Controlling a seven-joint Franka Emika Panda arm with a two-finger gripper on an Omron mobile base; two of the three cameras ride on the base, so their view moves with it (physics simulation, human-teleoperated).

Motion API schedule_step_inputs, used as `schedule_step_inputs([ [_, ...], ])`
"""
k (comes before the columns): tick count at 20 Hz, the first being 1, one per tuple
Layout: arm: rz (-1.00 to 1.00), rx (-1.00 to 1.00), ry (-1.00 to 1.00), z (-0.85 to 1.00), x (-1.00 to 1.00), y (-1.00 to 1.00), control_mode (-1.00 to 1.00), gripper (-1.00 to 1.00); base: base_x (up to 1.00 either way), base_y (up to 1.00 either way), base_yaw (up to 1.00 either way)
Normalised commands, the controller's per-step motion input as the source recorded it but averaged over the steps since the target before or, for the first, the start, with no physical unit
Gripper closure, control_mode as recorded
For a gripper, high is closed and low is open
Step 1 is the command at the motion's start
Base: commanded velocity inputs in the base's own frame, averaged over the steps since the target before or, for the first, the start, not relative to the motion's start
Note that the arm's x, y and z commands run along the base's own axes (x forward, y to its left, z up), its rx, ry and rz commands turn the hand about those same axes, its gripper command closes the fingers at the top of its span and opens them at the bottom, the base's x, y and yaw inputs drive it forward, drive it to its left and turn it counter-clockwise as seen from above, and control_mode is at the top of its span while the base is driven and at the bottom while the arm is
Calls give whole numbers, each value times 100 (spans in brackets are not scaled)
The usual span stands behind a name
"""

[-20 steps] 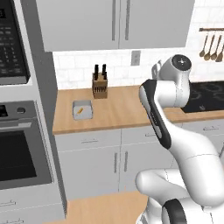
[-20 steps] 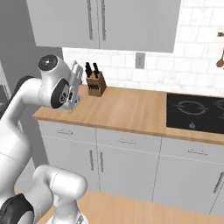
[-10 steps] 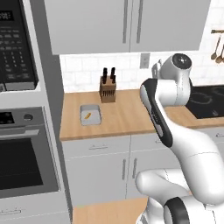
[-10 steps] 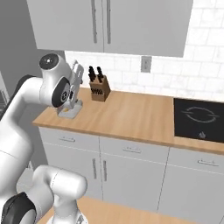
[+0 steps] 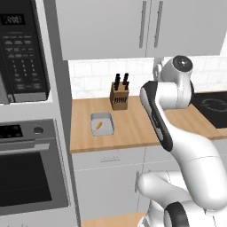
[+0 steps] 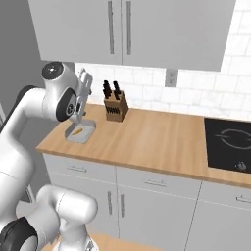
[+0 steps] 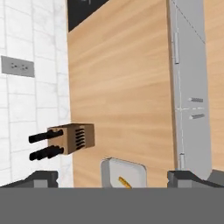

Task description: Take the meat container that has the shrimp and place it on the second highest rack of the freezer. Then take the vegetable container that has the mushroom and cucumber and place it on the highest rack of the freezer.

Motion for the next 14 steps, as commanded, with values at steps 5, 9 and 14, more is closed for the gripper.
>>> schedule_step_inputs([
  [5,0,0,0,0,0,0,100,-100,51,3,4],
  [9,0,0,0,0,0,0,100,-100,1,18,0],
  [14,0,0,3,-18,0,6,-100,-100,0,10,0],
])
